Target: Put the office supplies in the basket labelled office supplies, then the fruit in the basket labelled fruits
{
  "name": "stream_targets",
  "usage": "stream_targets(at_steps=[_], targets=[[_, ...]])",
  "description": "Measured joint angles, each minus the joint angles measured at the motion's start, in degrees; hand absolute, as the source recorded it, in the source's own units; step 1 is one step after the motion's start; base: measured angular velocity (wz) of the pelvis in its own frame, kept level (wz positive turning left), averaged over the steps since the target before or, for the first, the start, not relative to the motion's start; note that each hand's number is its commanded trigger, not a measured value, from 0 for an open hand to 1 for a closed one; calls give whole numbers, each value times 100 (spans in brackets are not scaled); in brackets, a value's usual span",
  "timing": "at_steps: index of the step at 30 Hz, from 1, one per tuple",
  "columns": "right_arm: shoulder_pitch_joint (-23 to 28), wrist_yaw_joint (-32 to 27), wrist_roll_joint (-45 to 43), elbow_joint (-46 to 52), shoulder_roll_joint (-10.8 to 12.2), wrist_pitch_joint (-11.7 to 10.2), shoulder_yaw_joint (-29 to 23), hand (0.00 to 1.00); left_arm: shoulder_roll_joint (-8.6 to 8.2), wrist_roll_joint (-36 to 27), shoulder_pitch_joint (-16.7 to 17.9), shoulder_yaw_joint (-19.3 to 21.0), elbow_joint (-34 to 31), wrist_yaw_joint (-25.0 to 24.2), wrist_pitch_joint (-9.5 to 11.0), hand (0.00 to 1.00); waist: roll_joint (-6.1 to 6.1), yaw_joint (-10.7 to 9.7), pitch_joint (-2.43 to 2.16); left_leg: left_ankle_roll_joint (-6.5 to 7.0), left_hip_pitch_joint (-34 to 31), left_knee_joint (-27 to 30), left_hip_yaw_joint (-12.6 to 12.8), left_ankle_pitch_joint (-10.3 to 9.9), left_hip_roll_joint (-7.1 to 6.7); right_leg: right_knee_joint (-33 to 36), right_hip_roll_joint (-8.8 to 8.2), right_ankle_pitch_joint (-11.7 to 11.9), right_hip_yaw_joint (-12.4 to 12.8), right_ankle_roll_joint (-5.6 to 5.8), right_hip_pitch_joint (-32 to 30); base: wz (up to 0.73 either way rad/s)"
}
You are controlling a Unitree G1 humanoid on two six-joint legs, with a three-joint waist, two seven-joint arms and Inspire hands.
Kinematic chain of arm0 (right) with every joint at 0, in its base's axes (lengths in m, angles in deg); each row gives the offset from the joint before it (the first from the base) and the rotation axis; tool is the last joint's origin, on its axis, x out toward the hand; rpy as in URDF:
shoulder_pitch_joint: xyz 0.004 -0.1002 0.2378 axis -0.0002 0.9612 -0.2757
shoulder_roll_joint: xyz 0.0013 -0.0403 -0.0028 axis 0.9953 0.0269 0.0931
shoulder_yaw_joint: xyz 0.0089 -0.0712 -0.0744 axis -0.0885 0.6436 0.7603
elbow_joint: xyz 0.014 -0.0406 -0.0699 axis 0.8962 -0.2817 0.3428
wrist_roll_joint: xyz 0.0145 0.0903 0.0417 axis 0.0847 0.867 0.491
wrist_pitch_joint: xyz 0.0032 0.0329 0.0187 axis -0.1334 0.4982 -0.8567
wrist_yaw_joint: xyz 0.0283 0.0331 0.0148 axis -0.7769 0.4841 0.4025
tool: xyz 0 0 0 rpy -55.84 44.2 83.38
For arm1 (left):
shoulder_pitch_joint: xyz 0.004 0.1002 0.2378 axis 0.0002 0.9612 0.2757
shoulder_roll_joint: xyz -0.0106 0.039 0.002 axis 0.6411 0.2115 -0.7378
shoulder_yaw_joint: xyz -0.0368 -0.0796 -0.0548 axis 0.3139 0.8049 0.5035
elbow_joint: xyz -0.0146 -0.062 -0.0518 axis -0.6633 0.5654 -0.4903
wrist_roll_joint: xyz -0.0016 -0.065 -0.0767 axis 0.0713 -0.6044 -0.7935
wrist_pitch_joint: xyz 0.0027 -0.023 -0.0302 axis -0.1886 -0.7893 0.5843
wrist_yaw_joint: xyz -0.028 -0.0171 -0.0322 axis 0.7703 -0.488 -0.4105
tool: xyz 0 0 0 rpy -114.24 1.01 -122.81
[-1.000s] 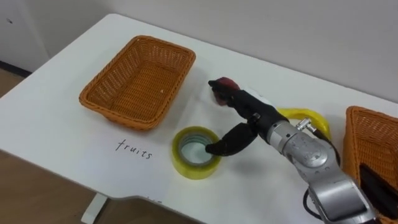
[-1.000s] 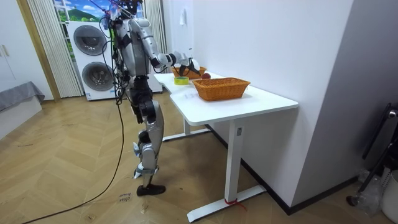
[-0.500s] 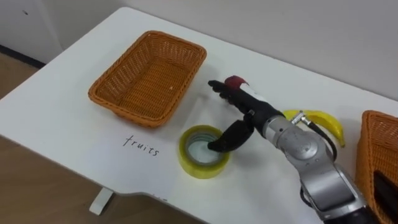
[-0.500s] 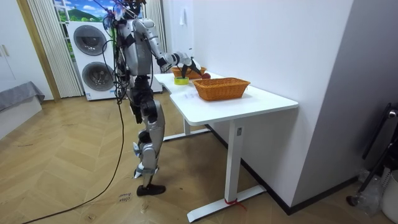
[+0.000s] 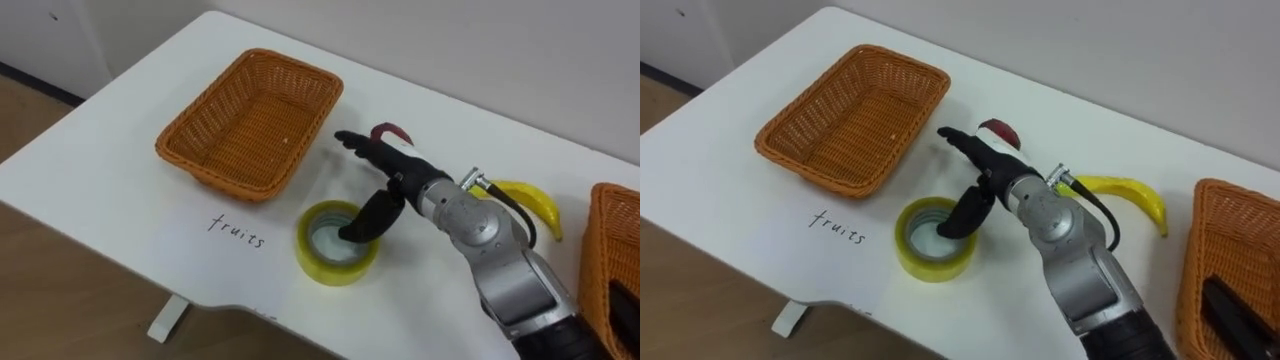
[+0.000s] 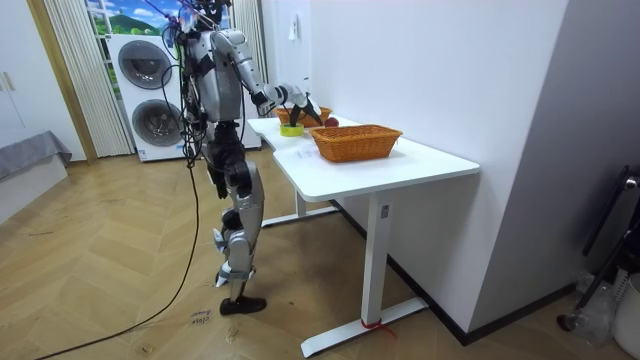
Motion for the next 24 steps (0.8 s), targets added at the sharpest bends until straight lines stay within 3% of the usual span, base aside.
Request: stream_targets(at_steps=[3, 10, 24], targets=[[0, 0, -6, -53, 4, 65, 6, 0, -1, -87, -27, -35, 7, 18, -1, 0, -45, 36, -20, -16, -57, 3, -2, 15, -31, 3, 2, -1, 2, 0, -65, -2], [1, -4, -14, -55, 1, 161, 66, 0, 4, -86, -130, -37, 85, 20, -25, 0, -91, 177, -5, -14, -71, 29, -13, 22, -38, 2, -6, -1, -4, 0, -84, 0], [-139, 6, -503, -393, 98, 156, 284, 0, -6, -80, -229, -42, 84, 28, -85, 0, -131, 301, -7, -9, -56, 11, -35, 24, -45, 1, -13, -1, -14, 1, -85, 1]])
